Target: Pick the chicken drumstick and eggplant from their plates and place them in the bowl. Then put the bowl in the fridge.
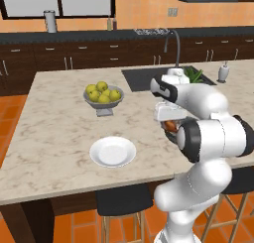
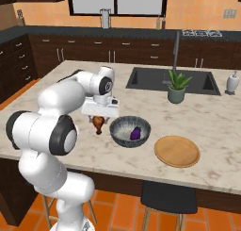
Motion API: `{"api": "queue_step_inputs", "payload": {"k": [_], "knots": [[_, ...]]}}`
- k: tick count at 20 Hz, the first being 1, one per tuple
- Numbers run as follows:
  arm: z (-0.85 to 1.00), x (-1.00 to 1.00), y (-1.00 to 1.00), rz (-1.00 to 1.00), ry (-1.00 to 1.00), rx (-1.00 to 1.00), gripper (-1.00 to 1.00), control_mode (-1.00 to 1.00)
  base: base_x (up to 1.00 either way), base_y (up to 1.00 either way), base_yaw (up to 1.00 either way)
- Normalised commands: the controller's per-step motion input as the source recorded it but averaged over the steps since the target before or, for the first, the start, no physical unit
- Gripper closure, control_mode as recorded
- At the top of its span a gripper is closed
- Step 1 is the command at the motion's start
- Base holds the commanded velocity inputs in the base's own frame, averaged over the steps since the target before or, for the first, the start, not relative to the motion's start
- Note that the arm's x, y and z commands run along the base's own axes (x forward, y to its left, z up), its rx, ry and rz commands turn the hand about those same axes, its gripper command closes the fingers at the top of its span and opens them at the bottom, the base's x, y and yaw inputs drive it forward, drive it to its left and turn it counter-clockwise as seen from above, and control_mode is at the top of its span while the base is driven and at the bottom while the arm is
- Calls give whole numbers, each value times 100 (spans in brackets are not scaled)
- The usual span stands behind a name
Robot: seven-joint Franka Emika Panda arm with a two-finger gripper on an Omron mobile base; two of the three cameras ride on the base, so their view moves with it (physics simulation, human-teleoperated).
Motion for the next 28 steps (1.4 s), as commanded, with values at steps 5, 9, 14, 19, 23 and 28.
{"api": "queue_step_inputs", "payload": {"k": [5, 9, 14, 19, 23, 28], "knots": [[-6, -3, -63, -10, -2, -14, 100, -100, 0, 0, 0], [-4, 7, -49, -12, -2, -17, 100, -100, 0, 0, 0], [-2, 36, -42, -7, 0, 0, 100, -100, 0, 0, 0], [-24, 46, -44, 0, 0, 0, 100, -100, 0, 0, 0], [-42, 64, -5, 0, 0, 0, 100, -100, 0, 0, 0], [-28, 37, 19, 0, 0, 0, 100, -100, 0, 0, 0]]}}
